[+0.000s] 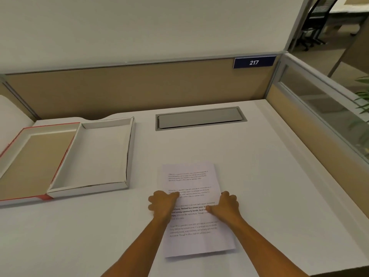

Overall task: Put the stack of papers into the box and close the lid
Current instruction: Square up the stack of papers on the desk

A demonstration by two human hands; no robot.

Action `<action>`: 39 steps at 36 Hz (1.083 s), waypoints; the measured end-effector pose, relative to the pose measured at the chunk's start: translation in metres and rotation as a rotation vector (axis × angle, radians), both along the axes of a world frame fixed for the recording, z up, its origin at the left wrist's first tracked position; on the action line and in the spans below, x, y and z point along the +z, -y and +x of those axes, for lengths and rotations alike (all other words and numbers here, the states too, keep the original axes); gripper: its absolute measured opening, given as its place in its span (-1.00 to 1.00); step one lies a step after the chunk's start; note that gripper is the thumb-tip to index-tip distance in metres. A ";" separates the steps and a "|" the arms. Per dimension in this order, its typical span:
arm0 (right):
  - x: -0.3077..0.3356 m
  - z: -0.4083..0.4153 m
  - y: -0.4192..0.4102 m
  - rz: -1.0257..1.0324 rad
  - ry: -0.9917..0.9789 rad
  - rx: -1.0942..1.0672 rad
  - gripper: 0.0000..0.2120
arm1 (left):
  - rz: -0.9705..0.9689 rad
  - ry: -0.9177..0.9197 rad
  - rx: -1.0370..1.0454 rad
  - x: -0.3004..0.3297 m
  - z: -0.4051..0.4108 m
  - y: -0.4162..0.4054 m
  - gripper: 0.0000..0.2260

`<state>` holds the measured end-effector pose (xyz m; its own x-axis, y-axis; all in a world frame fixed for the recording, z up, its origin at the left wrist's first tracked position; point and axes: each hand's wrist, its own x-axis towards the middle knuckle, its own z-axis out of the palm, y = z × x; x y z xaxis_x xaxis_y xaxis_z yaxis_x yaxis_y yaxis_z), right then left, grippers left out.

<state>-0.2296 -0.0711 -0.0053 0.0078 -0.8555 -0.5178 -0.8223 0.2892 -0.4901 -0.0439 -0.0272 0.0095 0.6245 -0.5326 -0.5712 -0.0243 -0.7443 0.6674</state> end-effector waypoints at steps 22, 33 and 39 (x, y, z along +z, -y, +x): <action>-0.001 -0.005 0.001 -0.012 0.011 0.049 -0.20 | -0.094 -0.313 -0.005 0.014 0.018 0.005 -0.73; -0.003 -0.008 0.001 -0.017 0.046 0.046 -0.23 | -0.180 -0.372 -0.050 0.018 0.018 -0.003 -0.74; -0.005 -0.008 0.002 -0.012 0.051 0.049 -0.19 | -0.217 -0.272 -0.184 0.016 0.008 -0.007 -0.82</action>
